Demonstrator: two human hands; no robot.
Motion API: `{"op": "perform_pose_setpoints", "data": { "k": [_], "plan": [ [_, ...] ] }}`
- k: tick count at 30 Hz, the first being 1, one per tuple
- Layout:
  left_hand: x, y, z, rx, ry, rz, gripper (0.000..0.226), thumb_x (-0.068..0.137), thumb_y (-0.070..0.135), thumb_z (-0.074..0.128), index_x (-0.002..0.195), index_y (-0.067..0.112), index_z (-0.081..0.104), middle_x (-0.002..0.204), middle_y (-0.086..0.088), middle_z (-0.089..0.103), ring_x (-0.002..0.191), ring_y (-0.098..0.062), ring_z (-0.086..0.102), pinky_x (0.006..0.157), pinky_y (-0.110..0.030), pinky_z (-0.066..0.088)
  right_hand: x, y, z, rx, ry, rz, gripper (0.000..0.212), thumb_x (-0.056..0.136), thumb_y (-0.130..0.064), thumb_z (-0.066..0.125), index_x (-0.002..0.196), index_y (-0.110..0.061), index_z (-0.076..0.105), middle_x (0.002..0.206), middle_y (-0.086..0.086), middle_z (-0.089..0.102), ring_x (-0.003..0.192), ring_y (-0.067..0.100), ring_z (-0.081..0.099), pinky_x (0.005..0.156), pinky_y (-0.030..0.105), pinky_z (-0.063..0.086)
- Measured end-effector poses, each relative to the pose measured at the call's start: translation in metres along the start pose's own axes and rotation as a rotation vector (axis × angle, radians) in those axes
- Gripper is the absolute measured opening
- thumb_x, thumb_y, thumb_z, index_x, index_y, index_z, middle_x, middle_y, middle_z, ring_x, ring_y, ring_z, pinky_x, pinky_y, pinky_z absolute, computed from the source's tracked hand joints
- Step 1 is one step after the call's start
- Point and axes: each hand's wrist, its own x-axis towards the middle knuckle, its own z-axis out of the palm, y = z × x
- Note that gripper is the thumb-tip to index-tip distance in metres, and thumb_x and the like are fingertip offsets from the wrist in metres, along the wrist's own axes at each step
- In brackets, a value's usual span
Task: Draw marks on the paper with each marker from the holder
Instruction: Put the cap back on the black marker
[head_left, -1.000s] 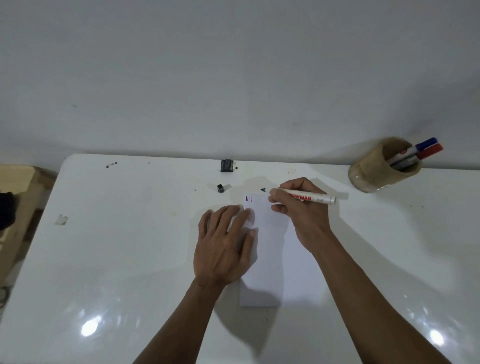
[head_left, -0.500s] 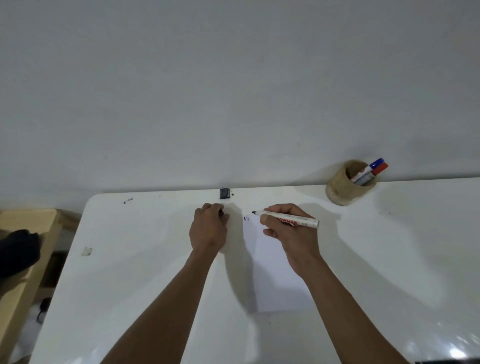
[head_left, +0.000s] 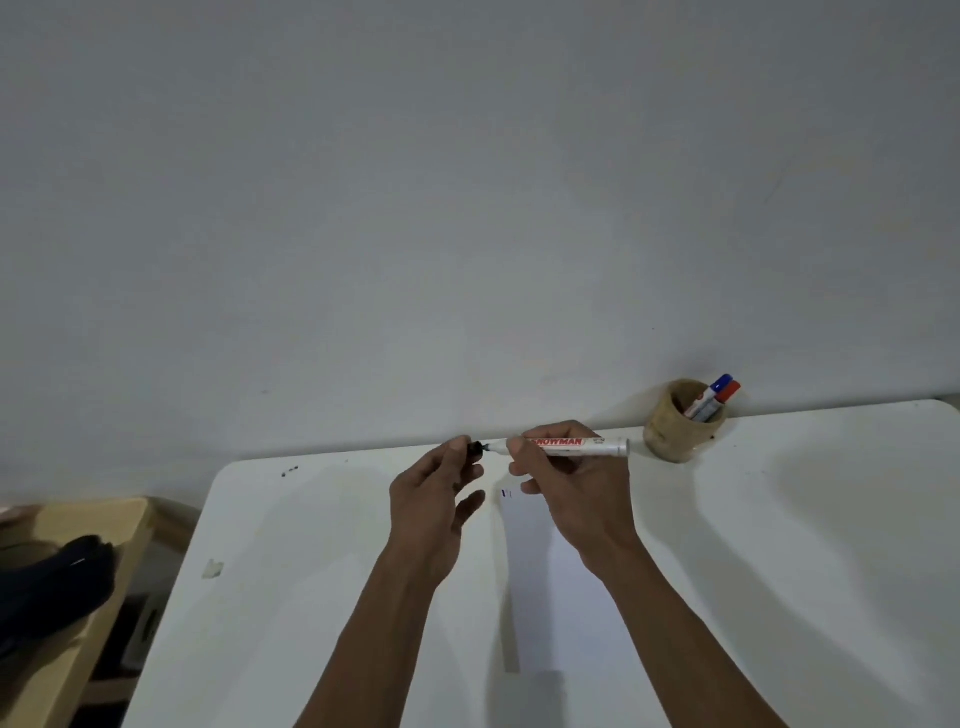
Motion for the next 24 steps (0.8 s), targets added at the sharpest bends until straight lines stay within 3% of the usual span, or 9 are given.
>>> {"op": "perform_pose_setpoints", "data": {
  "k": [9, 12, 17, 24],
  "plan": [
    [-0.017, 0.012, 0.001, 0.005, -0.112, 0.050, 0.015, 0.091, 0.024, 0.069, 0.096, 0.013, 0.078, 0.088, -0.004, 0.073, 0.082, -0.016, 0.066, 0.071, -0.031, 0.052, -0.013, -0.005, 0.009, -0.041, 0.048, -0.041, 0.015, 0.083, -0.020, 0.083, 0.086, -0.010, 0.072, 0.079, 0.012, 0.077, 0.078, 0.027, 0.077, 0.059, 0.029, 0.060],
    [-0.020, 0.009, 0.001, -0.008, -0.121, 0.066, 0.016, 0.091, 0.021, 0.069, 0.100, 0.011, 0.077, 0.090, -0.004, 0.074, 0.079, -0.013, 0.067, 0.073, -0.032, 0.053, -0.016, -0.006, 0.009, -0.023, 0.064, -0.027, 0.015, 0.085, -0.020, 0.082, 0.084, -0.008, 0.072, 0.078, 0.010, 0.077, 0.074, 0.020, 0.077, 0.060, 0.028, 0.060],
    [-0.021, 0.004, 0.002, -0.028, -0.120, 0.139, 0.017, 0.088, 0.009, 0.070, 0.103, 0.002, 0.075, 0.086, -0.007, 0.075, 0.074, -0.018, 0.068, 0.077, -0.028, 0.056, -0.017, -0.005, 0.009, 0.058, 0.103, 0.030, 0.013, 0.088, -0.019, 0.079, 0.083, -0.007, 0.077, 0.075, 0.007, 0.078, 0.066, 0.016, 0.075, 0.068, 0.031, 0.062],
    [-0.016, 0.000, 0.006, 0.063, -0.119, 0.279, 0.013, 0.083, 0.007, 0.075, 0.096, 0.009, 0.077, 0.080, -0.006, 0.076, 0.071, -0.018, 0.070, 0.080, -0.029, 0.061, -0.017, 0.001, 0.010, 0.282, 0.128, 0.165, 0.010, 0.087, -0.015, 0.079, 0.081, -0.008, 0.076, 0.070, 0.004, 0.074, 0.066, 0.017, 0.069, 0.071, 0.032, 0.058]
  ]
}}
